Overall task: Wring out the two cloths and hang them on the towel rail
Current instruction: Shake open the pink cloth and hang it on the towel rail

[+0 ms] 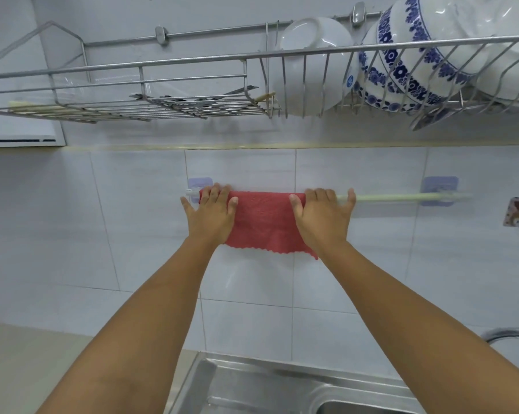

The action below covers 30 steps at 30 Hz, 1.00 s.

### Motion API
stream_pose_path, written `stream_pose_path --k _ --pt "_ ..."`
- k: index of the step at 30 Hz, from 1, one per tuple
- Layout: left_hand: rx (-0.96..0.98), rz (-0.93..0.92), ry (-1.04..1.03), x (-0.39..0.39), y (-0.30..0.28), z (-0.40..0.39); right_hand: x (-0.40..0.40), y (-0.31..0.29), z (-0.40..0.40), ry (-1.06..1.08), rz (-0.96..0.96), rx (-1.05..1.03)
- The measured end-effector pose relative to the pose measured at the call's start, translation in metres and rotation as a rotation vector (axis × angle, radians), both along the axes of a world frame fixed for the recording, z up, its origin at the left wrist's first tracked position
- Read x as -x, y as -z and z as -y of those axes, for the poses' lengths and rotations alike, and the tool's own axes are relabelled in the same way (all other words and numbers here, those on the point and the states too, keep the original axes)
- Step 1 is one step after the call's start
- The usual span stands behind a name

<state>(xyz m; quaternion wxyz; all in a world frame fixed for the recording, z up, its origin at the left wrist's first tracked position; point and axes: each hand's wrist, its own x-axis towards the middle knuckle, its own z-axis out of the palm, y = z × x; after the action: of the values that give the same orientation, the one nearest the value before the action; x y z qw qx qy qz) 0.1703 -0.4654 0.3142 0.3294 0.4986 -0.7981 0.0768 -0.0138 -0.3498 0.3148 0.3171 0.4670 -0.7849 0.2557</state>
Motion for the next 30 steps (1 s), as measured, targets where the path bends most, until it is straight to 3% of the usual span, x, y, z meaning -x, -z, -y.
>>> stream_pose_path --k 6,10,30 --pt "0.075 -0.078 0.039 0.0 0.025 -0.012 0.011 0.0 -0.007 -0.166 0.101 0.162" --pt "0.061 -0.035 0.031 -0.007 0.027 -0.006 0.017 0.007 -0.016 -0.193 -0.047 0.082" --pt "0.02 0.03 0.009 -0.012 0.023 -0.001 0.021 0.013 -0.013 -0.175 -0.079 0.021"
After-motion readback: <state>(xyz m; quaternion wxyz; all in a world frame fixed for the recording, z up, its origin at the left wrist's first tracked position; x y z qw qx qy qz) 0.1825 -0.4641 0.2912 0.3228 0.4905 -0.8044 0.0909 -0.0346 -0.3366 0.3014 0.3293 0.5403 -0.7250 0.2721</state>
